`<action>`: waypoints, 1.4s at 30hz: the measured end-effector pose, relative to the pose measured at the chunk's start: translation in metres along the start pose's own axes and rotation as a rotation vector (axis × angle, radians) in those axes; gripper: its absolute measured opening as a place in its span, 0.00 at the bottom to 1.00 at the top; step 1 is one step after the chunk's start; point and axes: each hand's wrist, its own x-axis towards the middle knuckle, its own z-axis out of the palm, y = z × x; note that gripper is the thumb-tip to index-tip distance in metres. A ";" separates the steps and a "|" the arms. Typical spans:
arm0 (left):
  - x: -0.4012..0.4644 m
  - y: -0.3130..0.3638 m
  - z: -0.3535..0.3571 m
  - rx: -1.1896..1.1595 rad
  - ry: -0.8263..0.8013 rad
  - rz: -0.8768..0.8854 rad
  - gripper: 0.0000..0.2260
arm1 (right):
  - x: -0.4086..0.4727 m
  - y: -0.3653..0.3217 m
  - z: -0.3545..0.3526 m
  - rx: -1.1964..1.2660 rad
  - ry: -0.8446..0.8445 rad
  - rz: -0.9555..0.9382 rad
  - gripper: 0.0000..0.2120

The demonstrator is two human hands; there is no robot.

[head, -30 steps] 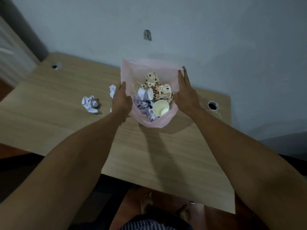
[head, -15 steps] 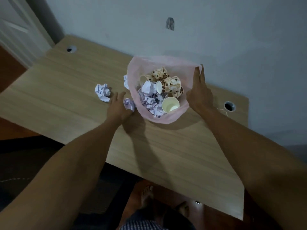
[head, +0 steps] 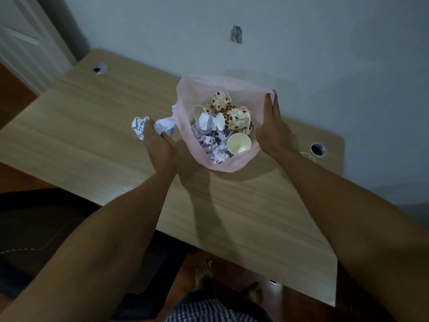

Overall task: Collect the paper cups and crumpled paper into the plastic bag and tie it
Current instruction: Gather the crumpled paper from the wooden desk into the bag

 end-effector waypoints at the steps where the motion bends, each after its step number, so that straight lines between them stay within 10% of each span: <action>1: 0.000 0.012 0.000 -0.051 0.033 0.005 0.22 | 0.000 -0.001 -0.001 0.005 0.001 0.002 0.48; 12: 0.006 0.097 0.003 -0.056 0.299 0.235 0.20 | 0.004 -0.009 -0.002 0.021 0.011 0.033 0.47; 32: 0.027 0.045 0.075 0.198 -0.574 0.382 0.22 | 0.008 -0.015 0.003 0.034 0.014 -0.029 0.46; 37: 0.040 0.025 0.038 0.378 -0.377 0.762 0.20 | 0.015 -0.020 0.017 -0.005 0.037 0.009 0.45; 42: 0.057 -0.003 -0.003 0.335 -0.109 0.392 0.13 | 0.023 -0.025 0.025 -0.050 0.067 0.086 0.43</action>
